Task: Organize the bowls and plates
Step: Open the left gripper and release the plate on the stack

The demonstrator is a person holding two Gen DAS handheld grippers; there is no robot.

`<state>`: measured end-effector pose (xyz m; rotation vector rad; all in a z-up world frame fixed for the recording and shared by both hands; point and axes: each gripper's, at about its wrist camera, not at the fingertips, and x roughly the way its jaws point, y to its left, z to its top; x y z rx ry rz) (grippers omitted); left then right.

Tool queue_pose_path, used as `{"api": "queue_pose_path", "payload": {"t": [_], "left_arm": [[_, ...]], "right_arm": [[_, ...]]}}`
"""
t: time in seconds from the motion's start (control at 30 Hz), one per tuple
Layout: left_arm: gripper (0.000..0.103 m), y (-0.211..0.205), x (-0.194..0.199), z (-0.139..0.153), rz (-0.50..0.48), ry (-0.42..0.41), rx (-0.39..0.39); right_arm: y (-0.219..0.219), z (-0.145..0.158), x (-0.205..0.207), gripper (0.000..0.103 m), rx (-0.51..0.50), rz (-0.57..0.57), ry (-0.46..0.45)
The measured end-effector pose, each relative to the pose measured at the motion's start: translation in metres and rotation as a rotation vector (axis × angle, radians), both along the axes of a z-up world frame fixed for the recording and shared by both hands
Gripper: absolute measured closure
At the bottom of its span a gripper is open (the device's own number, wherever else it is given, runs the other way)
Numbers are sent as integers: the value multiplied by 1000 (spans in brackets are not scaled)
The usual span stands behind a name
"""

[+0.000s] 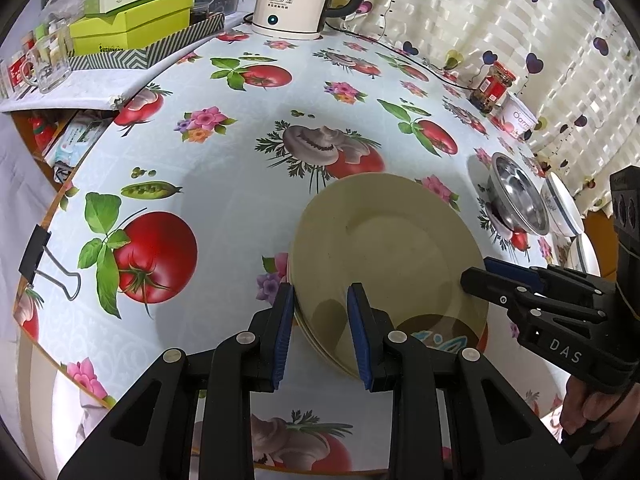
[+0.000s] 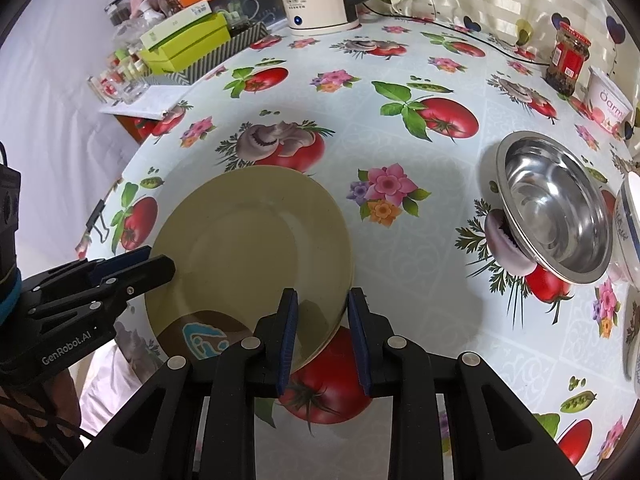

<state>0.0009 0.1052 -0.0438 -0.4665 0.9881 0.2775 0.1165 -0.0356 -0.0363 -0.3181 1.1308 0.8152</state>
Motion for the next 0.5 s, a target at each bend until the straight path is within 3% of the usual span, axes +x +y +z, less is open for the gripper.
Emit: {"api": "queue_pose_path", "payload": {"t": [0.5], "left_arm": [[74, 1, -2, 10, 7, -27, 11]], "right_arm": [[-11, 5, 1, 78, 21, -21, 1]]}}
